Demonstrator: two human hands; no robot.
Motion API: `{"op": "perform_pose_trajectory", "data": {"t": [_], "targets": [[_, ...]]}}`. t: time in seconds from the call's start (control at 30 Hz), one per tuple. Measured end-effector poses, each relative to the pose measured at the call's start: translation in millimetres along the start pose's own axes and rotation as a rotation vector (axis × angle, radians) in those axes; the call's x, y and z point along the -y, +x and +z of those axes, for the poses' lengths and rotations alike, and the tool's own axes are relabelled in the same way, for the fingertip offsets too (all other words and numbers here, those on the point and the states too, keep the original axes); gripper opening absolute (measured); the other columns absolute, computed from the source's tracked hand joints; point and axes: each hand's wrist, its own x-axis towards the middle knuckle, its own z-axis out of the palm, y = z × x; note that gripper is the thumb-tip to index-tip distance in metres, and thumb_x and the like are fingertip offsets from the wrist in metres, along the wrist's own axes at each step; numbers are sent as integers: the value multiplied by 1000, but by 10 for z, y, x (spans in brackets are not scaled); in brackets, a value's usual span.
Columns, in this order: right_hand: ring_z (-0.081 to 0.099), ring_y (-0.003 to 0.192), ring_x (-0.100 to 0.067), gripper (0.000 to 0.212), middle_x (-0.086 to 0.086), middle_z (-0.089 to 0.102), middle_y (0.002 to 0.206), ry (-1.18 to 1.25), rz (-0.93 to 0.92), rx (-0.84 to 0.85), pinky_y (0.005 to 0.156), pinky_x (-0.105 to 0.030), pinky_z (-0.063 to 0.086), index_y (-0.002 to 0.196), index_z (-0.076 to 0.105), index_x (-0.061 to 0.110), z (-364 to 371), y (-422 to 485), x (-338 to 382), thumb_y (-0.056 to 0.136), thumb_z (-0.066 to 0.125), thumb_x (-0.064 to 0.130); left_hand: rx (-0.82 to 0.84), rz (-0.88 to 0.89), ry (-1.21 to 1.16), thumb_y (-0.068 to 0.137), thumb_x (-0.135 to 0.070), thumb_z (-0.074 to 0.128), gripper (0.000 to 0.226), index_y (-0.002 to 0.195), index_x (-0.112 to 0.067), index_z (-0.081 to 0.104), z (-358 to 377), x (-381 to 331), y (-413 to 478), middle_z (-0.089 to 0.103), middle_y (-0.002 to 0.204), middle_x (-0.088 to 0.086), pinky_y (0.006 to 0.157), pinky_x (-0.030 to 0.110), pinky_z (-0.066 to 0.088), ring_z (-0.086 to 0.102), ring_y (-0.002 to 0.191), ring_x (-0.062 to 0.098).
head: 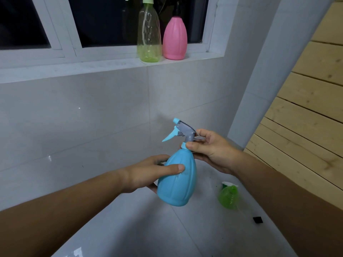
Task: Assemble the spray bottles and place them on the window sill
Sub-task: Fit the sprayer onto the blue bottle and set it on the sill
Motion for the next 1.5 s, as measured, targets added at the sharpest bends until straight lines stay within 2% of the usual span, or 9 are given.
{"op": "perform_pose_trajectory", "data": {"t": [0.23,0.43,0.6,0.8,0.87,1.07,1.2,1.33,1.5], "targets": [[70,87,-18,25,-3,73,89,-94,-39,-38,90,-41,55,109,65,10,83,77,-83,85,72,10,-20,-19,-40,63,-71,73,82,134,-33,55,67,7,3,72,126,-1,89,50,64,73,113,16],[68,93,-20,39,1,72,90,-52,-73,-4,91,-39,56,125,58,19,113,70,-57,88,68,11,-43,-21,-54,71,-65,72,75,136,-36,46,159,-35,35,72,123,-6,81,33,64,74,107,13],[68,95,-32,25,-8,71,93,105,-40,24,86,-41,58,115,67,13,173,54,-138,93,60,4,16,-11,-138,78,-59,71,54,126,-35,64,267,-67,48,79,115,-3,97,46,61,77,107,17],[70,94,-27,19,-6,74,88,62,-42,0,87,-41,56,108,70,14,186,80,-98,90,65,10,4,12,-267,72,-62,77,73,135,-36,53,311,-39,68,75,124,2,85,45,63,76,109,23],[69,92,-24,18,-3,74,88,-1,-47,-7,88,-38,57,106,71,16,154,66,-65,91,64,10,5,4,-258,66,-65,82,88,140,-35,47,286,-22,76,72,129,3,92,52,61,74,114,26],[71,90,-18,22,-3,75,93,-30,-21,-11,79,-31,58,112,69,15,71,17,-13,90,64,11,130,12,-233,72,-25,81,75,141,-27,51,186,17,77,67,138,10,111,63,46,66,127,32],[71,86,-15,26,-4,73,92,-16,-45,-59,80,-32,60,116,67,8,70,-14,7,90,65,10,30,18,-146,72,-31,87,63,130,-24,64,189,-25,79,77,123,5,103,52,56,74,114,25],[72,85,-16,25,-5,72,91,-15,-55,-124,80,-38,61,114,68,5,84,-11,-16,90,67,12,-87,34,-206,70,-41,89,60,123,-26,67,298,-53,94,77,117,11,88,52,63,75,108,31],[69,78,-16,19,-6,70,86,-1,-62,-191,79,-40,59,106,69,5,51,-2,11,89,67,13,51,-11,-393,80,-28,79,56,131,-16,62,305,-40,83,74,126,17,93,56,60,75,111,34]]}}
